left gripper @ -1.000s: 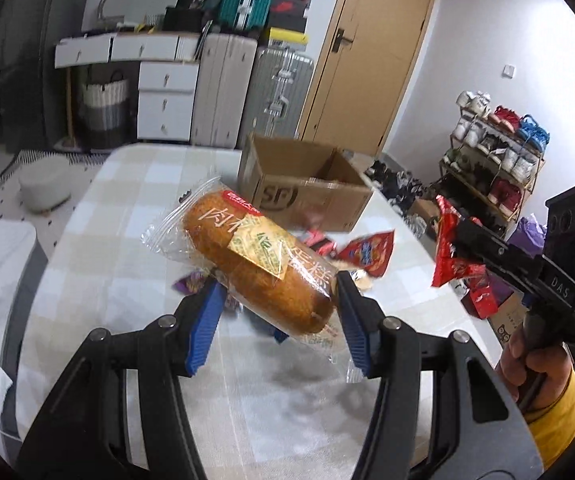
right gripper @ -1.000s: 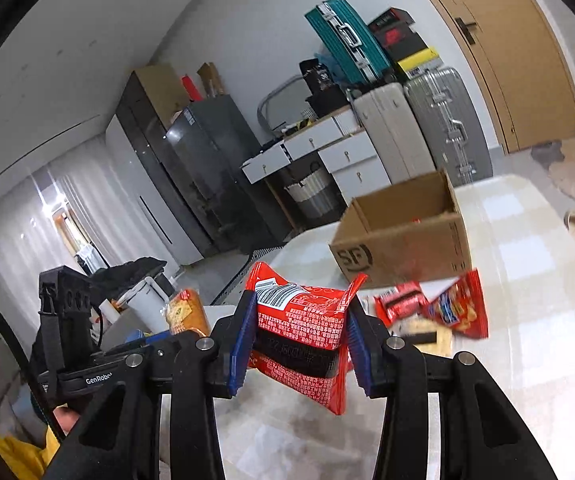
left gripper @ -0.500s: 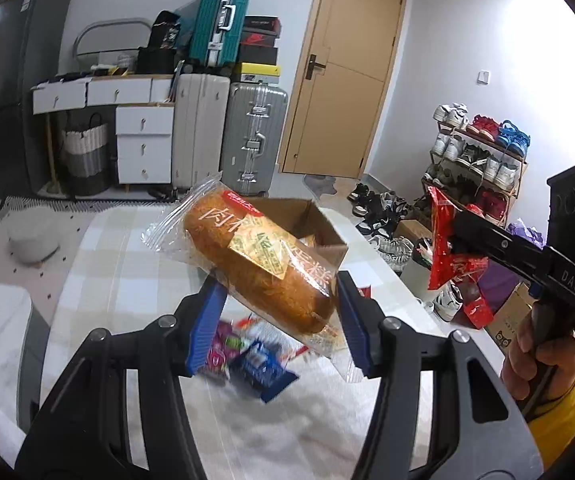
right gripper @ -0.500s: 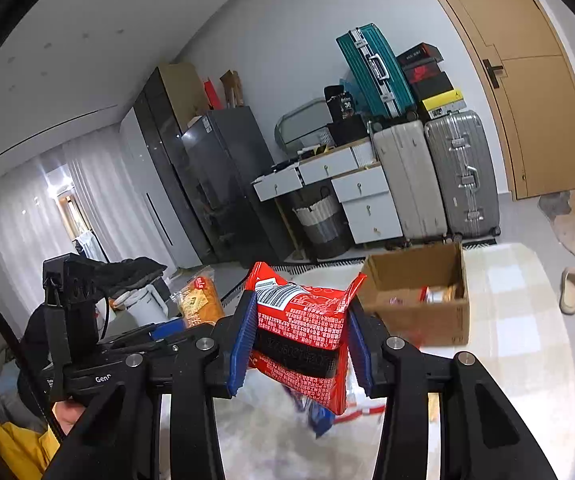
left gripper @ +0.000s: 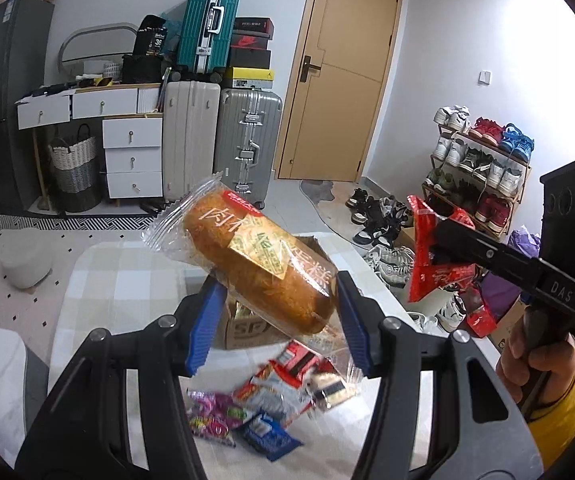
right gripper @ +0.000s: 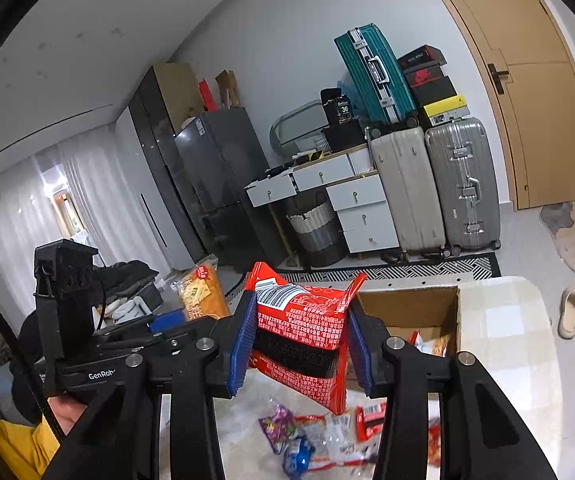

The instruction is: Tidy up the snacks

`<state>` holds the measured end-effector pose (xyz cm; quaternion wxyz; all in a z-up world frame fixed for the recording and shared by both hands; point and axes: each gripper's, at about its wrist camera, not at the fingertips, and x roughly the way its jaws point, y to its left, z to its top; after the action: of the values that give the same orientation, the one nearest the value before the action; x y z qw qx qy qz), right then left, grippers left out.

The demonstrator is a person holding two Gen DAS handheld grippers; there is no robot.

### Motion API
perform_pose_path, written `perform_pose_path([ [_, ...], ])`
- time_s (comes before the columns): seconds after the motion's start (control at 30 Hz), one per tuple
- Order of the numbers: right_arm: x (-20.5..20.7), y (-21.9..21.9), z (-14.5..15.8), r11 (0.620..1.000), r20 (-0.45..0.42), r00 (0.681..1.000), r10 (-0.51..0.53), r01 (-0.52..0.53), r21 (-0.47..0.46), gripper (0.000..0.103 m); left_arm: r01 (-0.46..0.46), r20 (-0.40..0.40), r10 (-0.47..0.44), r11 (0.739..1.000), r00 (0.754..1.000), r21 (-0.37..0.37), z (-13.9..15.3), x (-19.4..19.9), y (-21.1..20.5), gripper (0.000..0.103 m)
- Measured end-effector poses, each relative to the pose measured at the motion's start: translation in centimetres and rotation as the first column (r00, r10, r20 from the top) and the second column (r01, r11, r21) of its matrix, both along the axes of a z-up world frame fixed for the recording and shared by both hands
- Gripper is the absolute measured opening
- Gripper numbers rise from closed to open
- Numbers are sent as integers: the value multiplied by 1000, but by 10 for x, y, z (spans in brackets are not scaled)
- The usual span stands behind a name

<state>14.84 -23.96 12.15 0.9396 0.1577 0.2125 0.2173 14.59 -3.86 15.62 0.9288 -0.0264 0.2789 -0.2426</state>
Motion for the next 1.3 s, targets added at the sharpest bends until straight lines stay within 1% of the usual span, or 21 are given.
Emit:
perform_pose_path([
  [0.13,27,-4,0,1000,-10,1000,-13,12,-28,42,0,-7,0,1000,1000,17,3,34,-19,52],
  [0.17,35,-6,0,1000,-16,1000,-13,12,-27,42,0,-18,0,1000,1000,12,2,42,-23,52],
  [0.23,51,-9,0,999,-25,1000,-18,17,-34,42,8,-45,-8,1000,999,5,-2,62,-32,52],
  [0.33,80,-12,-4,997,-47,998,-29,26,-66,42,5,-63,-3,1000,998,29,-11,95,-51,52],
  [0.4,100,-16,-12,997,-72,997,-37,32,-75,42,0,-73,4,999,997,53,-21,117,-63,52],
  [0.53,139,-26,-31,996,-130,990,-57,47,-80,42,10,-106,-2,997,994,75,-43,155,-88,52],
  [0.6,157,-31,-42,995,-157,986,-63,50,-83,43,-5,-130,17,996,991,94,-57,176,-98,52],
  [0.73,189,-41,-67,995,-213,974,-74,59,-80,43,0,-166,20,992,986,123,-84,207,-114,52],
  [0.8,201,-43,-77,995,-233,969,-77,59,-83,43,2,-192,23,991,981,130,-100,229,-119,52],
  [0.93,222,-43,-99,991,-264,961,-87,57,-117,43,2,-221,32,989,975,150,-127,259,-125,52],
  [1.07,229,-40,-115,990,-276,957,-84,49,-133,43,3,-248,38,986,968,165,-154,284,-132,52],
  [1.3,236,-36,-131,989,-297,952,-74,31,-146,42,8,-278,47,981,959,193,-192,312,-143,52],
])
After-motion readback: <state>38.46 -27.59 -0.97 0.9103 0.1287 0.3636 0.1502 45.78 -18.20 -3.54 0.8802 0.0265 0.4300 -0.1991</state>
